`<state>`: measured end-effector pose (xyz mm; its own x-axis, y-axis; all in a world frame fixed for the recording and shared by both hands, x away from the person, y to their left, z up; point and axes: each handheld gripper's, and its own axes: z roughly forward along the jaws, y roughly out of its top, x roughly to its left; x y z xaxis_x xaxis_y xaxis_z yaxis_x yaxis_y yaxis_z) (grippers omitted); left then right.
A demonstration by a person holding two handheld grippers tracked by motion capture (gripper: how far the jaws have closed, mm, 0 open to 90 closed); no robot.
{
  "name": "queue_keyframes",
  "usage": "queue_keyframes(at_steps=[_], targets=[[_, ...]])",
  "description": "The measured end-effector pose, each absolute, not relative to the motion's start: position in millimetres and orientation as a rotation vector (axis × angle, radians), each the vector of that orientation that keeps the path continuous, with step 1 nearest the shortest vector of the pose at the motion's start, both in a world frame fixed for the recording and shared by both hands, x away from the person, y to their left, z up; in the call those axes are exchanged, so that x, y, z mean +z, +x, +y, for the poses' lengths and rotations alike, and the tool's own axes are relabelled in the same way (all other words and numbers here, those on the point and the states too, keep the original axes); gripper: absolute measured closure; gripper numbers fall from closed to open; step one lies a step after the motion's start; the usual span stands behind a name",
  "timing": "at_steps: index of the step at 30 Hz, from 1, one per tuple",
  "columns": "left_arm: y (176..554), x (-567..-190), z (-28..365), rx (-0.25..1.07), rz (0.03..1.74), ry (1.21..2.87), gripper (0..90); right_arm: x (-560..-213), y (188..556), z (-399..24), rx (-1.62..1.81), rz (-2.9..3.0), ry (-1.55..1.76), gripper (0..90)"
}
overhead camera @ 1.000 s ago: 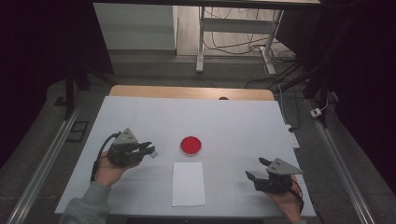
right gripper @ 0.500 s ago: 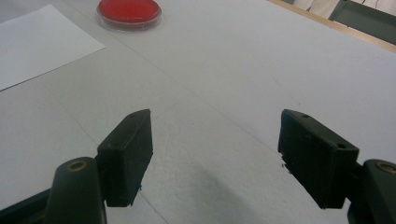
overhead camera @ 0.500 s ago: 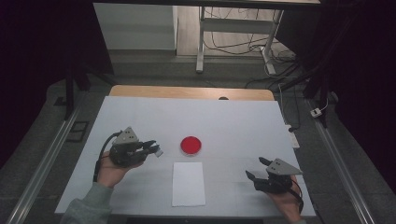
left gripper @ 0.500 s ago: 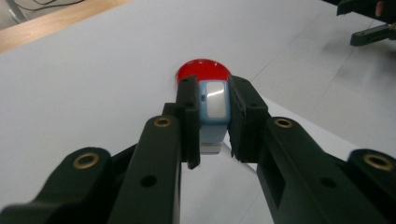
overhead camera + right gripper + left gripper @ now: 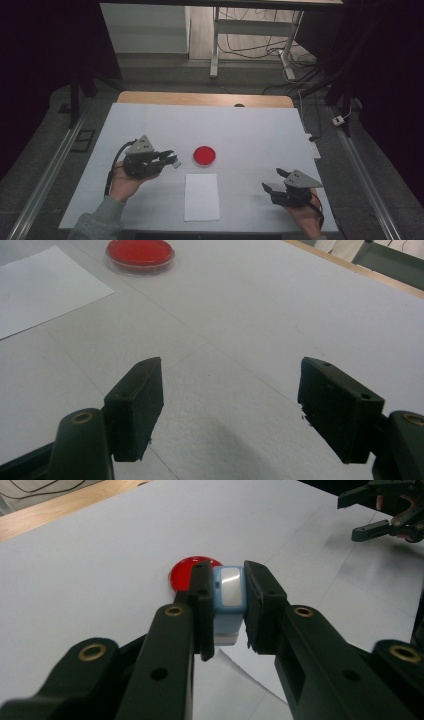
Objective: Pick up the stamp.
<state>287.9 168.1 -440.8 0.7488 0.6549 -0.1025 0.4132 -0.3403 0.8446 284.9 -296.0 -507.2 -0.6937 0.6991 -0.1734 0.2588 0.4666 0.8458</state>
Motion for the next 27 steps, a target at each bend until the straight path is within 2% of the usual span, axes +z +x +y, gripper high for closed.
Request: queue_keyframes(at_steps=[27], targets=[[296,-437,136,0.276,0.747,2.004,75.7,-508,285,-296,1.148,2.216,0.793,26.1]])
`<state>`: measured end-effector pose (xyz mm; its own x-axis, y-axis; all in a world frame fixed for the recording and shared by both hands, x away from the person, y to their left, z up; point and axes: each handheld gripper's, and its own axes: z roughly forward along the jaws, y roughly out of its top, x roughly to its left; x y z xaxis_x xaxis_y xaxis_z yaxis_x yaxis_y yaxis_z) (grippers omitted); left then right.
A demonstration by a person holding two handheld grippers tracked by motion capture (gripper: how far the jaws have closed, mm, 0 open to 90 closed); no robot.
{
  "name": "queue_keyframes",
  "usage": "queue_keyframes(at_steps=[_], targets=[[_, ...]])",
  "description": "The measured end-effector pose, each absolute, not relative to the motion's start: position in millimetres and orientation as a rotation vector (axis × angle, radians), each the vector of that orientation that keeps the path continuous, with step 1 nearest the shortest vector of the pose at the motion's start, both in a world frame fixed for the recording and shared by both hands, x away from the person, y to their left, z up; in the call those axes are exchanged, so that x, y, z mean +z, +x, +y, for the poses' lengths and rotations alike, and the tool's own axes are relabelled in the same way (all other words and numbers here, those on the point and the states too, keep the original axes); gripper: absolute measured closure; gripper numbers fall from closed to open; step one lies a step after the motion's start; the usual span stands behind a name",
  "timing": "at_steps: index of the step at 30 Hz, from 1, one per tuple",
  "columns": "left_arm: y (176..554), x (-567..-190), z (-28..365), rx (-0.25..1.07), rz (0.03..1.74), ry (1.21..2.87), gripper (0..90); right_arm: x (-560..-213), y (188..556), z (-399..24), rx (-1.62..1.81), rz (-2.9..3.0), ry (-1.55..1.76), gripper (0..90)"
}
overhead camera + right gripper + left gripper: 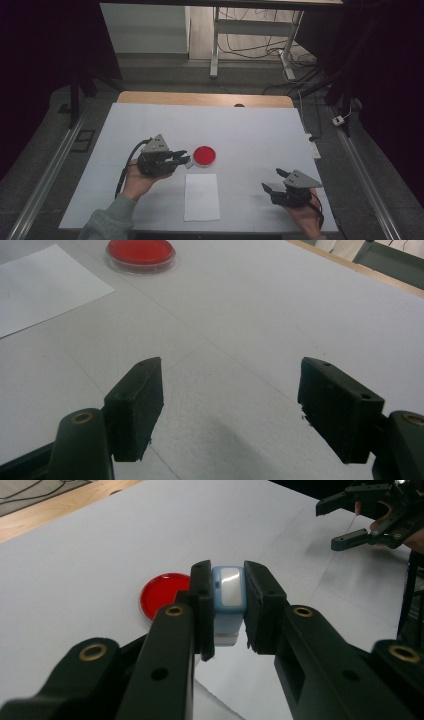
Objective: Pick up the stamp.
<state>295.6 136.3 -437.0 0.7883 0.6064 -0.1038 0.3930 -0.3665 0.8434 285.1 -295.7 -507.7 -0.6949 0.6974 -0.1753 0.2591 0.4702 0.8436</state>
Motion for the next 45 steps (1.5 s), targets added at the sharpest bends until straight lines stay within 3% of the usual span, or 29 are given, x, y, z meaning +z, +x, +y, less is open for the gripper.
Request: queue_keyframes(at_steps=[28,45], targets=[[299,-442,80,0.202,0.651,2.045,75.6,-507,285,-294,1.155,2.214,0.794,26.2],[299,-444,83,0.204,0.661,2.049,75.6,-508,284,-294,1.153,2.22,0.79,26.2]])
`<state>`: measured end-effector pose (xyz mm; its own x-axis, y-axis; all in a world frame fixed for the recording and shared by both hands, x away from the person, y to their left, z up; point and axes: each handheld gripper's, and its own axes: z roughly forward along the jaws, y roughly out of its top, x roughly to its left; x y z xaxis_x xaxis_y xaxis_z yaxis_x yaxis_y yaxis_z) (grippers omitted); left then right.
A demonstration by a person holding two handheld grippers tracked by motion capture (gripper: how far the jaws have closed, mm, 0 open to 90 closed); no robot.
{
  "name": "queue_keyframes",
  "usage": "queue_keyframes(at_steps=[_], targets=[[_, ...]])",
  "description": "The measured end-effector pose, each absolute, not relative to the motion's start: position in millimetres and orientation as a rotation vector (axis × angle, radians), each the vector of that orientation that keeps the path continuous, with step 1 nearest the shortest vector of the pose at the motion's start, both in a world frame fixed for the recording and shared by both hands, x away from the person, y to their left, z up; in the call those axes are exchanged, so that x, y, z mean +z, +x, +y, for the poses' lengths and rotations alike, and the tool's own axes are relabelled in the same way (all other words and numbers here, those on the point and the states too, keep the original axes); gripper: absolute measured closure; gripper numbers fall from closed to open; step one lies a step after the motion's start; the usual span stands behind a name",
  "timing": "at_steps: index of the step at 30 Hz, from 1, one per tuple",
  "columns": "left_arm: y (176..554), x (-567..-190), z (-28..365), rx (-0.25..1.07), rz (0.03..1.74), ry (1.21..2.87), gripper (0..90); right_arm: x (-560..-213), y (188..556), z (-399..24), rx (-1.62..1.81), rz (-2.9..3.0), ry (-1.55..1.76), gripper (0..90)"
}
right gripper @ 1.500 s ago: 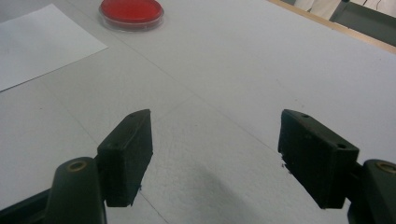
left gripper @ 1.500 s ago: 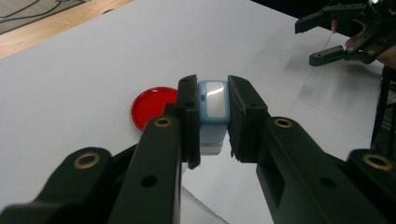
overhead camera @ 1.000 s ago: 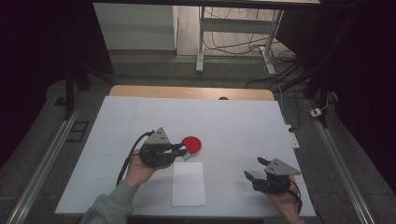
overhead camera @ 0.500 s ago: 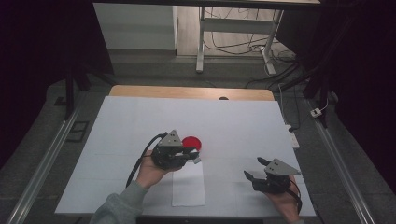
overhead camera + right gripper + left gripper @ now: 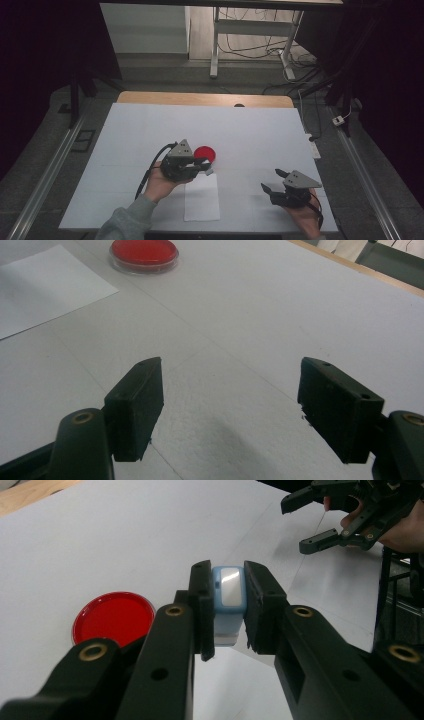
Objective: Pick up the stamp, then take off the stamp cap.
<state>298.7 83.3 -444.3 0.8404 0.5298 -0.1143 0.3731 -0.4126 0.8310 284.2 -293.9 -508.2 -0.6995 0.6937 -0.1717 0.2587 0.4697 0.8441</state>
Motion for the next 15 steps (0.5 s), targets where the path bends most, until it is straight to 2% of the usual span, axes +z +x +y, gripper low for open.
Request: queue_keyframes(at_steps=[15], targets=[[298.2,-443.3,84.4,0.193,0.659,2.038,75.6,-505.2,282.3,-290.9,1.169,2.208,0.784,27.8]])
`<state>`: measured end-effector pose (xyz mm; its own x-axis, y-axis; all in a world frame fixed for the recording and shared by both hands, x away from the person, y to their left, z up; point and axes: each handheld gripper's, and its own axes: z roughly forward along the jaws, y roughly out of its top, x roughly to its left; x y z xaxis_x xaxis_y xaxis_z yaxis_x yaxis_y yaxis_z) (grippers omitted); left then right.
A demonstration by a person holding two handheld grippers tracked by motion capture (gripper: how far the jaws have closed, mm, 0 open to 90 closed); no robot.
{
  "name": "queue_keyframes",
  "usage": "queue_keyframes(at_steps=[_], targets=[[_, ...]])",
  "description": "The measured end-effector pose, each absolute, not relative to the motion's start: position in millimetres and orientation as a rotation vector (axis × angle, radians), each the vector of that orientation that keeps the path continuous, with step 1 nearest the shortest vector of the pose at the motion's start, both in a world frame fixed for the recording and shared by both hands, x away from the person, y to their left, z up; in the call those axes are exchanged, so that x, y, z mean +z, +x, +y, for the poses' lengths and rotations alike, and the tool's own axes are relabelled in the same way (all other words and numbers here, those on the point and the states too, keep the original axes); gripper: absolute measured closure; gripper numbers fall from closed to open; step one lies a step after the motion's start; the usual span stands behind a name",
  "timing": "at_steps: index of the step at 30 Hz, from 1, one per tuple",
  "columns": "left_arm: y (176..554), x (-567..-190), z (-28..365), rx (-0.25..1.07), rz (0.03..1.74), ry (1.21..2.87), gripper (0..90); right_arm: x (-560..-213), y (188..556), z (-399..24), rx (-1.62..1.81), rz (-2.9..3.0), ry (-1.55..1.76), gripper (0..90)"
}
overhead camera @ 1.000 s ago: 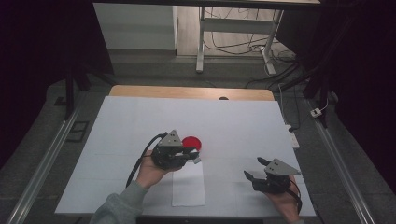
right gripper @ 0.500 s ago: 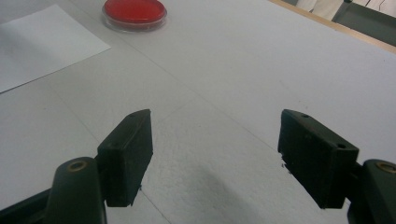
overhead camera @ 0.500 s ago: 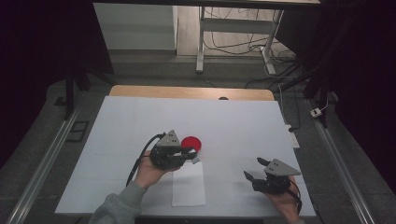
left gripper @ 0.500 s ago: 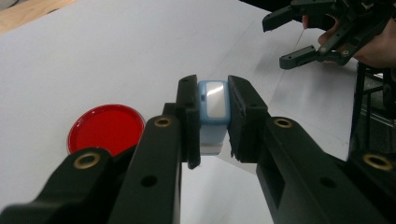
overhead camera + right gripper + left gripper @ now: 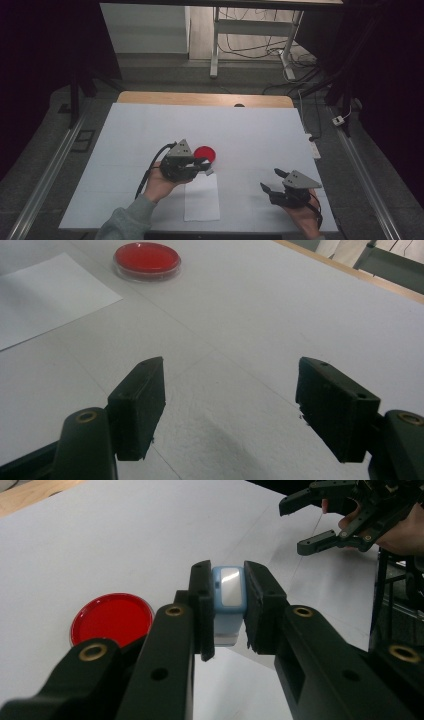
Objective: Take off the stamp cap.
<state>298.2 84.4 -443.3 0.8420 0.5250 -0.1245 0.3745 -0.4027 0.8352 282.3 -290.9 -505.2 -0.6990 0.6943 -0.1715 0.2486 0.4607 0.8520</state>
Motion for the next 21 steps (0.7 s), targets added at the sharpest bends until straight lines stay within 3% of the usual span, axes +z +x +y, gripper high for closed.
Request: queue_keyframes(at_steps=[21], targets=[[299,-445,87,0.196,0.664,2.03,75.6,-502,283,-267,1.209,2.203,0.805,30.2]])
